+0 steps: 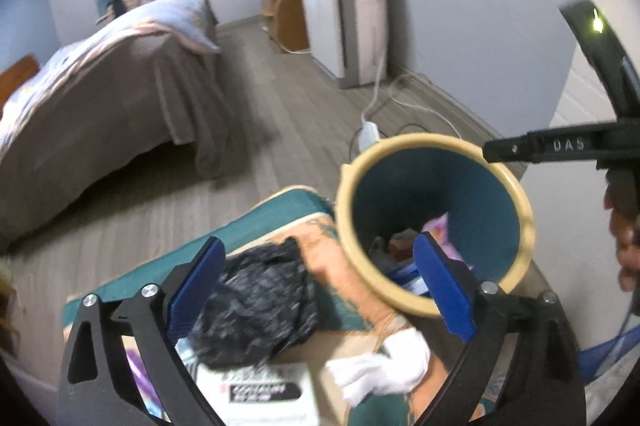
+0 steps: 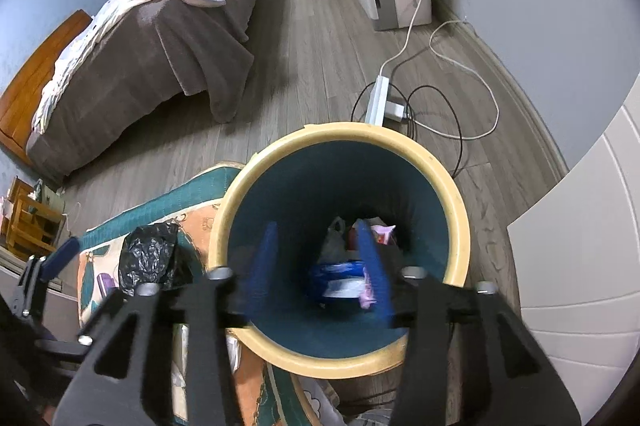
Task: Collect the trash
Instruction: 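Drop the pink wrapper into the bin with the right gripper while the left drops the wipes pack, then grasp the black plastic bag with the right gripper while the left grasps the blister pack, then drop the black bag into the bin with the right gripper while the left drops the blister pack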
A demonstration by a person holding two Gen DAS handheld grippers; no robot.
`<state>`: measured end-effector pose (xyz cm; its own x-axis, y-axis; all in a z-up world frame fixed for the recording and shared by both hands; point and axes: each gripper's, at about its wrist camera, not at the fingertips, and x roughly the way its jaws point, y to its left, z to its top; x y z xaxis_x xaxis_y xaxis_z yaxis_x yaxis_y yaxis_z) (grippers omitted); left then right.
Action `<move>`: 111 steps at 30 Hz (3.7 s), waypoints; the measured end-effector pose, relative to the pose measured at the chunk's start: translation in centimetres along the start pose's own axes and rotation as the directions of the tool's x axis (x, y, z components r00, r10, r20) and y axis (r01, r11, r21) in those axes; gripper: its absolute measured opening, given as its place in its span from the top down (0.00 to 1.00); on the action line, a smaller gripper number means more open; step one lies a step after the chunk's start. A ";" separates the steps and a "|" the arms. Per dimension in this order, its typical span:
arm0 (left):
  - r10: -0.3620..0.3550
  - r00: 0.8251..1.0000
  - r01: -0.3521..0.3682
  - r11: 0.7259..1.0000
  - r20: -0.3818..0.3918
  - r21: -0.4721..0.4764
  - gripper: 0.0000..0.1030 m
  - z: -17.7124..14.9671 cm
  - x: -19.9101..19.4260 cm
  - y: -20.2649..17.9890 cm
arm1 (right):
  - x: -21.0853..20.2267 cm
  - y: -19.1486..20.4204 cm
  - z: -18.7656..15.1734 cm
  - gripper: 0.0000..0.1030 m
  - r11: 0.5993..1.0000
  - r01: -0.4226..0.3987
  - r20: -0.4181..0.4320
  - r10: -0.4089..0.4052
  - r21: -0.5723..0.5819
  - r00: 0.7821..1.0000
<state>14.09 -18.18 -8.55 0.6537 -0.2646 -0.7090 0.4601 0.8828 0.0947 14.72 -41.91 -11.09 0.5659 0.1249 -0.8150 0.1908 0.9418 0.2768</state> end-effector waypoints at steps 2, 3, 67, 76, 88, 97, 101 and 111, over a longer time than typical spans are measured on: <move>0.011 1.000 -0.010 0.999 0.005 -0.031 0.07 -0.1 -1.1 1.4 | -0.7 0.6 -0.1 0.20 1.000 0.005 0.021 -0.004 -0.014 1.000; 0.020 1.000 -0.019 0.999 0.009 -0.047 0.07 -0.4 -1.9 2.2 | -1.0 0.9 -0.1 0.17 1.000 0.005 0.029 -0.005 -0.017 1.000; 0.115 0.911 -0.317 0.810 -0.396 -0.494 0.05 -22.4 -1.5 21.7 | 11.1 23.3 -5.4 0.06 0.948 0.098 -0.196 -0.162 -0.302 0.967; 0.003 0.935 -0.243 0.734 -0.355 -0.634 0.05 -22.4 0.5 23.7 | 10.8 21.9 -5.0 0.06 0.955 0.092 -0.198 -0.152 -0.283 0.968; 0.161 0.890 -0.356 0.830 -0.427 -0.428 0.08 -20.4 3.6 22.8 | 12.3 21.2 -5.1 0.17 0.953 0.088 -0.215 -0.155 -0.291 0.964; 0.173 0.896 -0.348 0.846 -0.409 -0.404 0.31 -19.7 2.8 22.7 | 12.5 21.1 -5.1 0.98 0.970 0.007 -0.270 -0.074 -0.243 0.960; 0.200 0.906 -0.354 0.841 -0.372 -0.410 0.31 -19.0 1.6 23.3 | 10.3 21.7 -4.8 0.99 0.964 -0.010 -0.219 -0.050 -0.267 0.974; 0.252 0.949 -0.309 0.856 -0.189 -0.414 0.31 -14.3 -4.8 21.7 | 2.5 21.8 -3.3 1.00 0.953 -0.021 -0.058 0.004 -0.303 0.998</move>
<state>12.32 7.77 -13.06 0.6227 0.0442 -0.7812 -0.0566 0.9983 0.0114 17.66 -20.09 -8.76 0.5188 0.1464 -0.8423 -0.0736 0.9892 0.1266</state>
